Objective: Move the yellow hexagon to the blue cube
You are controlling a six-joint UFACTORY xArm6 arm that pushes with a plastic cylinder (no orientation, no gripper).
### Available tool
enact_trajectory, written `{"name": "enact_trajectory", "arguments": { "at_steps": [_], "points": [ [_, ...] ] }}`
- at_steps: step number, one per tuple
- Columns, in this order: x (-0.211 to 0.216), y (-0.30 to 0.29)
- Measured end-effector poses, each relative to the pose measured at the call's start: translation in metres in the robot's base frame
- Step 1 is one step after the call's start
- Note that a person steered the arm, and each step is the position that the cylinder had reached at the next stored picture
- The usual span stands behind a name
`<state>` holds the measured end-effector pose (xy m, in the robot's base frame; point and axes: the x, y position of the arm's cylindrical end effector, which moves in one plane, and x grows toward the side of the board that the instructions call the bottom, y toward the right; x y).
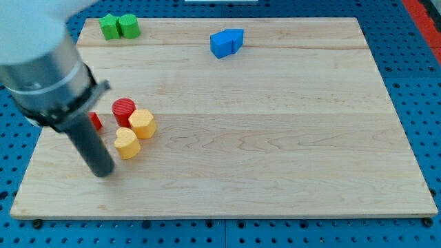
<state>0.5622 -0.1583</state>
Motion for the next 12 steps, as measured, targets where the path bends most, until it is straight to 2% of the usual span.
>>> {"name": "enact_trajectory", "arguments": {
  "at_steps": [1, 2, 3, 4, 5, 6, 7, 9, 10, 11, 12],
  "points": [
    [-0.021, 0.022],
    [-0.06, -0.011],
    [-0.086, -0.014],
    [-0.102, 0.051],
    [-0.103, 0.106],
    [-0.075, 0.114],
    [-0.081, 0.15],
    [-0.135, 0.177],
    [-0.139, 0.194],
    [-0.131, 0.207],
    [-0.091, 0.207]
  ]
}}
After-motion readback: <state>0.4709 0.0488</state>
